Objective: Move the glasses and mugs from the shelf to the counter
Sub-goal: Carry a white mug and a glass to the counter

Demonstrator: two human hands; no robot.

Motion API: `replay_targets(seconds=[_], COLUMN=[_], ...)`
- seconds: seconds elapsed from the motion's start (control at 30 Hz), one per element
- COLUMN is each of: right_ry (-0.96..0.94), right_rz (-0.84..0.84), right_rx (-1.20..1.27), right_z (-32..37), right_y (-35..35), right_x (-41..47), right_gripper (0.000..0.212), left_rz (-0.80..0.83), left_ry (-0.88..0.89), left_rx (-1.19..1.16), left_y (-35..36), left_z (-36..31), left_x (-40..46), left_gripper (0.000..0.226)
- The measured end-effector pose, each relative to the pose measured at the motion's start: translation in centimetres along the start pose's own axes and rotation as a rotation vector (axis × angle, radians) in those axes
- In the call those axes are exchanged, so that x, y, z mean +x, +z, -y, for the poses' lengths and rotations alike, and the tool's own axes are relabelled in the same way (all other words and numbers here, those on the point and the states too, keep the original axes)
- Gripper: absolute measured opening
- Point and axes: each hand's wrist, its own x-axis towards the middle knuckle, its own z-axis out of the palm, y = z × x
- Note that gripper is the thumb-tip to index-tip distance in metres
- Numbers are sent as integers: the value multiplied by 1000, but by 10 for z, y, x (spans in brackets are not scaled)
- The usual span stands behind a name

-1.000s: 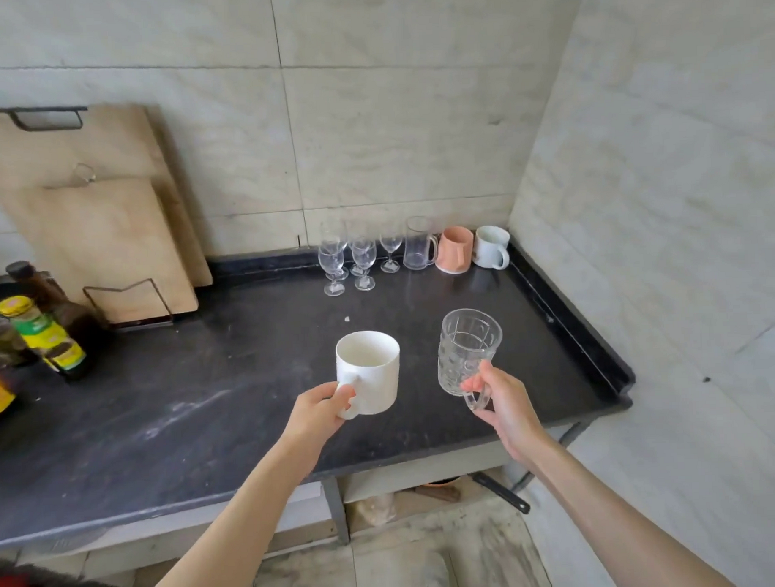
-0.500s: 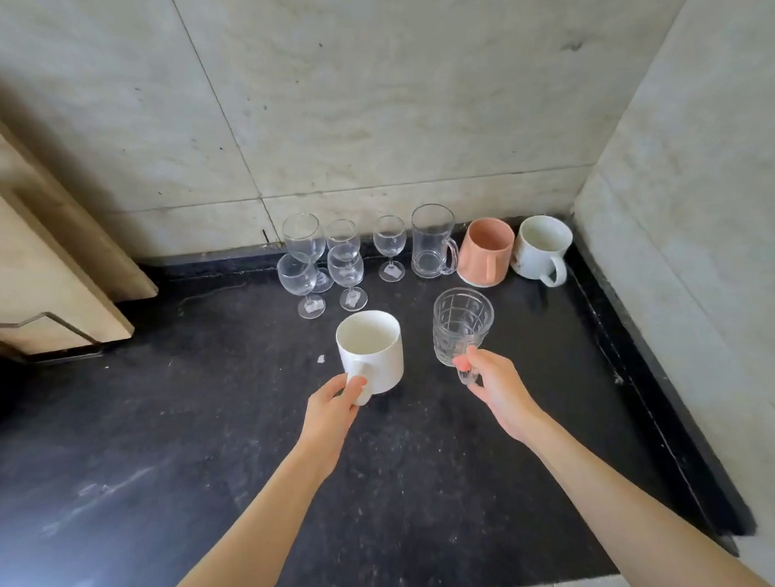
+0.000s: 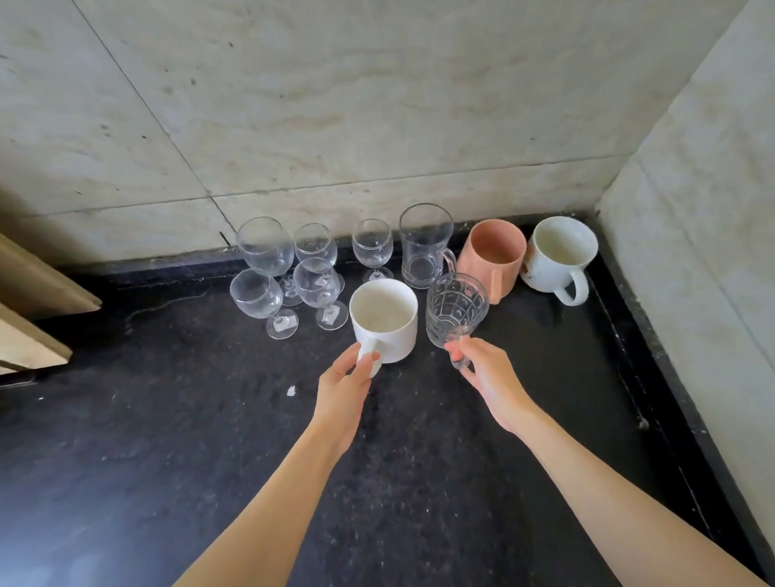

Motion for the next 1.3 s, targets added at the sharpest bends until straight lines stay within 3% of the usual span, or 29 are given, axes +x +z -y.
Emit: replay_targets(seconds=[0.2, 0.67, 0.9, 1.0, 1.17, 1.3], right_ry=[50, -8, -40, -72, -284, -706], right_rz=[-24, -7, -28, -87, -230, -233], right_rx=[-81, -217, -404, -446, -536, -821], right_z=[3, 0, 7, 10, 14, 40], right_y=[6, 9, 9, 9, 3, 16], right_x=[15, 26, 14, 3, -26, -62], right_gripper=[19, 22, 37, 44, 47, 53], left_rz=[-6, -57, -62, -107, -101, -98], left_ry=[19, -20, -68, -115, -26, 118], left_rx=[-21, 28, 130, 250, 559, 827], left_y=[5, 4, 4, 4, -15, -54], left_z=[5, 7, 8, 1, -8, -25], left_x=[15, 30, 26, 25, -1, -41], left_gripper=[19, 23, 37, 33, 42, 61])
